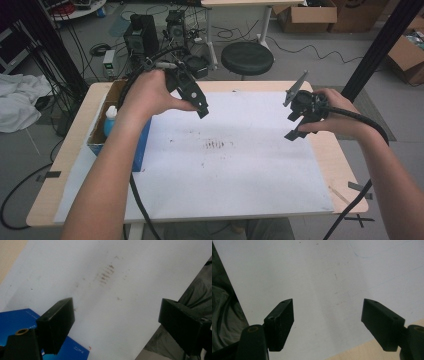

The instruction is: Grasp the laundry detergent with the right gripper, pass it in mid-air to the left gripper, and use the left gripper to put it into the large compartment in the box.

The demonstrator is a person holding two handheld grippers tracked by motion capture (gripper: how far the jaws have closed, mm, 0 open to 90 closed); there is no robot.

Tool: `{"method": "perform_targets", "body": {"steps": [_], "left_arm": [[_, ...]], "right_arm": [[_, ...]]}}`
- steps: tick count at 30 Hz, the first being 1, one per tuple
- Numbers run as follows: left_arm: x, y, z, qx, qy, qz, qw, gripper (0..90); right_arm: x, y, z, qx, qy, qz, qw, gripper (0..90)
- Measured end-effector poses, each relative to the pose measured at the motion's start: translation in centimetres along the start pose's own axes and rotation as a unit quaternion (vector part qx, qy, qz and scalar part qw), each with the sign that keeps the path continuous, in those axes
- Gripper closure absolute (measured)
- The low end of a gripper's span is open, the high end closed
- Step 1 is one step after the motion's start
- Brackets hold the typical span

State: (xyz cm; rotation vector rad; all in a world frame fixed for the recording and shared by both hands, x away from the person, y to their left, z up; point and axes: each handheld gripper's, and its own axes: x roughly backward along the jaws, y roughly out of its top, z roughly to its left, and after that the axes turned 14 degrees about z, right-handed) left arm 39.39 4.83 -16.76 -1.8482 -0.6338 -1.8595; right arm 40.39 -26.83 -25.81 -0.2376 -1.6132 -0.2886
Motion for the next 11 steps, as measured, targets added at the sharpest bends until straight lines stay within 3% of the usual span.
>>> {"method": "perform_targets", "body": {"steps": [11], "left_arm": [[0.15,-0.33,0.12,0.004,-0.002,-0.003,1.0,14.4]], "right_arm": [[-0.07,-0.02,0.1,0.002,0.0,-0.001,1.0,26.2]]}}
